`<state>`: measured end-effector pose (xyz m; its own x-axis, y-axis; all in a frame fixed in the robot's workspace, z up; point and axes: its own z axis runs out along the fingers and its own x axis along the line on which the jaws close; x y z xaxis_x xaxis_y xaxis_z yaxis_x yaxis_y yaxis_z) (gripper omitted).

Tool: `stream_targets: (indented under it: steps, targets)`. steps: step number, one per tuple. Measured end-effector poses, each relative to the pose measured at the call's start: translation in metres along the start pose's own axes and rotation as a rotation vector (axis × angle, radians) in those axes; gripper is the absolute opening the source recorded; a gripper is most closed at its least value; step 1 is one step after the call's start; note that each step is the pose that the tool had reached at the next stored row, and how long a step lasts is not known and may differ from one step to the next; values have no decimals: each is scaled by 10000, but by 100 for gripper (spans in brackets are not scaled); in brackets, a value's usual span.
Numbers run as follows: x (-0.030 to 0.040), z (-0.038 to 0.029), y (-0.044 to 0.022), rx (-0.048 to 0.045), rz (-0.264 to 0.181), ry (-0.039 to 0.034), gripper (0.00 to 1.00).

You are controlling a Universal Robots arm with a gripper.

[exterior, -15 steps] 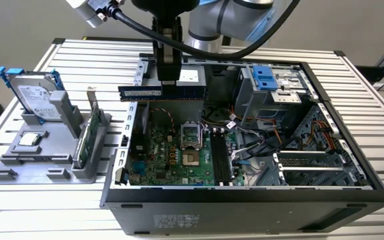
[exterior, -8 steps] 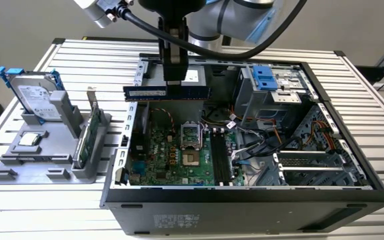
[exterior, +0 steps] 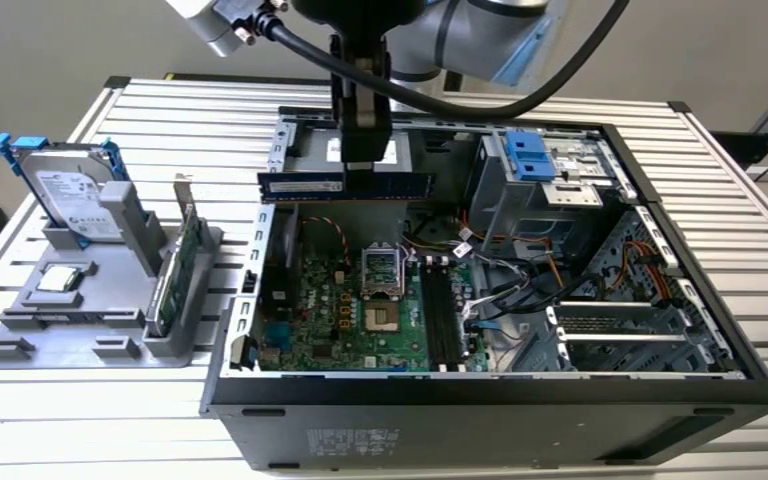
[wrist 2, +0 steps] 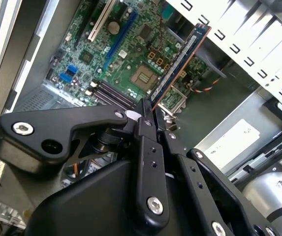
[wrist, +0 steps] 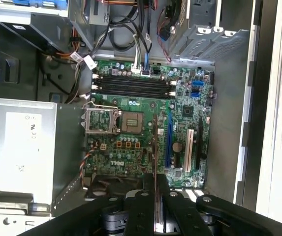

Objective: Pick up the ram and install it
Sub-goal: 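Pick up the ram and move it above insertion slot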

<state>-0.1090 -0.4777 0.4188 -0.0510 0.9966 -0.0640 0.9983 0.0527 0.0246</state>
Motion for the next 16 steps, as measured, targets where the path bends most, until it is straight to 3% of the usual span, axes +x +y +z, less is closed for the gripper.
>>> stream_targets:
  steps: [16]
  targets:
    - [-9, 4, 166, 0, 1, 0, 0]
